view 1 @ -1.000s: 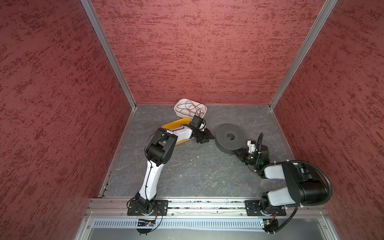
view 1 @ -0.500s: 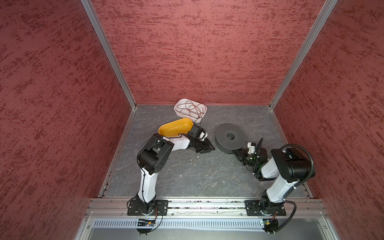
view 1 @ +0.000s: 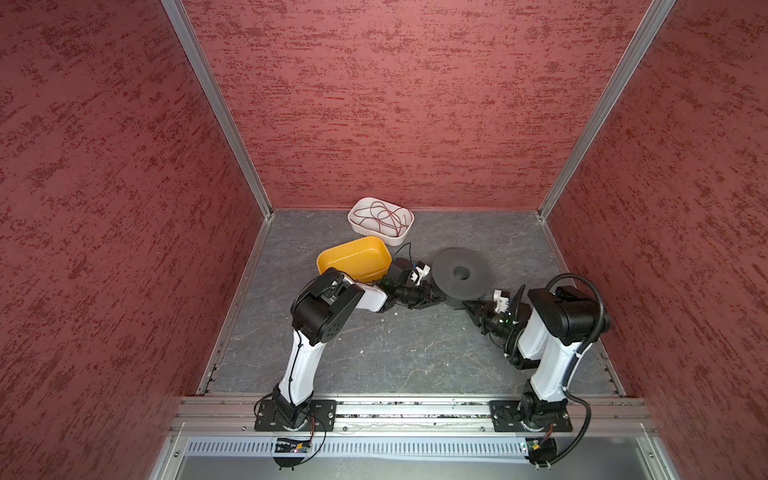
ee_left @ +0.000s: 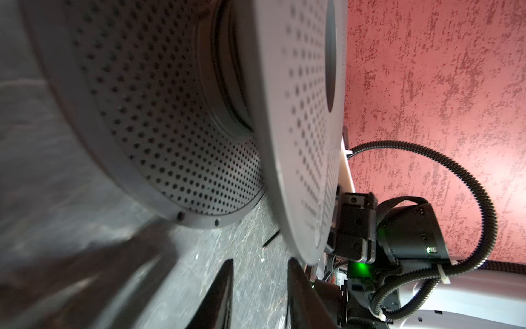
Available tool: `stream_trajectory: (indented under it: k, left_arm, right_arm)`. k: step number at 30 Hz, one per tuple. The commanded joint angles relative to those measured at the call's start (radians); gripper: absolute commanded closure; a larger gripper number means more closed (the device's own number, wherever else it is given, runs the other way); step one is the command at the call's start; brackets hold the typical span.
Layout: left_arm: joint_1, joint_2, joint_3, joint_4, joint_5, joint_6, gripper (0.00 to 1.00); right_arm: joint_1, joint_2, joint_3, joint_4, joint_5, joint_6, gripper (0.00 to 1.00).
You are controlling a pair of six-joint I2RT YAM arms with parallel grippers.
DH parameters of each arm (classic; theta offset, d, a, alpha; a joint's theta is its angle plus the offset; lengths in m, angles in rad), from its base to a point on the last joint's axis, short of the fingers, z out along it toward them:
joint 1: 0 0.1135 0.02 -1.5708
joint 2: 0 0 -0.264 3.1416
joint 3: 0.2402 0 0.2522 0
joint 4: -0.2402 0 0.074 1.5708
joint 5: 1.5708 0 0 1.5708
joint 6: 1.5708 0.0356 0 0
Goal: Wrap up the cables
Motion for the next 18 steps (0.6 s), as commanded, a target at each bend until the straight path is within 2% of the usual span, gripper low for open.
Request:
stream_trajectory:
  k: [1, 11, 18]
  left_arm:
    - [-0.019, 0.017, -0.015, 0.126, -0.012, -0.049, 0.68]
    - [-0.043, 0.048, -0.005, 0.074, -0.035, -0.078, 0.68]
    - [-0.061, 0.083, 0.007, 0.104, -0.046, -0.123, 0.68]
  right_arm:
    - [0.013, 0.058, -0.008, 0.167, 0.025, 0.064, 1.00]
    - [0.032, 0.013, -0.009, 0.123, 0.069, 0.045, 1.00]
    - [0.044, 0.016, -0.004, 0.133, 0.093, 0.054, 1.00]
